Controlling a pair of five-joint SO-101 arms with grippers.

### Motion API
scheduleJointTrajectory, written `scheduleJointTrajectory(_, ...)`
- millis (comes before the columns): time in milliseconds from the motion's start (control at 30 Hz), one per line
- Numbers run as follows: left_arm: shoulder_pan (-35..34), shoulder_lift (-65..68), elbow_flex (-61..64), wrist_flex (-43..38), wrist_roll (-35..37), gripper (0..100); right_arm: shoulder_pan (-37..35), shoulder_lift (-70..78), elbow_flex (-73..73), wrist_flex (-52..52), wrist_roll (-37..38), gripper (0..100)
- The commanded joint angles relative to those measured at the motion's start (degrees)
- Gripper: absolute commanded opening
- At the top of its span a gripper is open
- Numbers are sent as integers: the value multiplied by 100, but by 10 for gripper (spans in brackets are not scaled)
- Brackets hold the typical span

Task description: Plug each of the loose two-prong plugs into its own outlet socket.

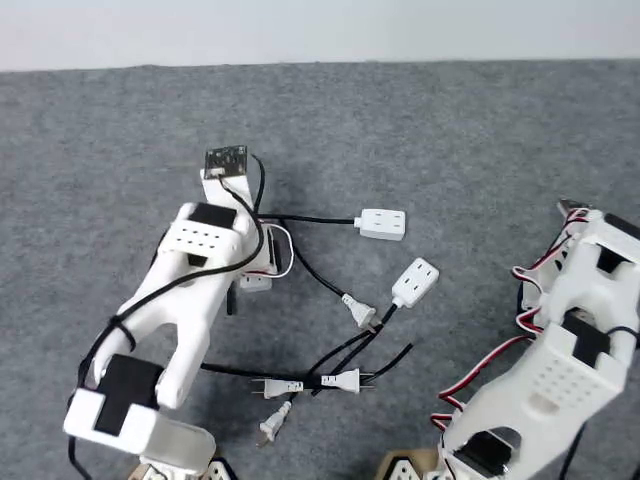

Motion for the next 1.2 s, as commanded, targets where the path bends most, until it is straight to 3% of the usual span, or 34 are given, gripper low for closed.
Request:
scheduleJointTrajectory(0, 62, 97, 189, -554, 114, 15, -426, 75, 70, -163, 114, 136)
scheduleJointTrajectory(167, 299, 97, 514, -651, -387, 66, -435, 75, 70, -163, 123, 136)
scheduleJointTrajectory(400, 167, 18, 646, -774, -422, 179, -409, 75, 70, -198, 229, 136)
scheduleJointTrajectory(700, 97, -1793, 1815, -1152, -668, 284, -453, 66, 70, -189, 281, 136)
scheduleJointTrajectory(833, -9, -2804, 2624, -1319, -1248, 267, -523, -57, 211, -163, 440, 133)
scheduleJointTrajectory(967, -677, -3745, 3415, -1776, -1899, 197, -637, -1121, 774, -154, 756, 125)
scheduleJointTrajectory(1167, -1609, -4237, 3837, -2110, -2136, 141, -1930, -3644, 2330, -207, 730, 121)
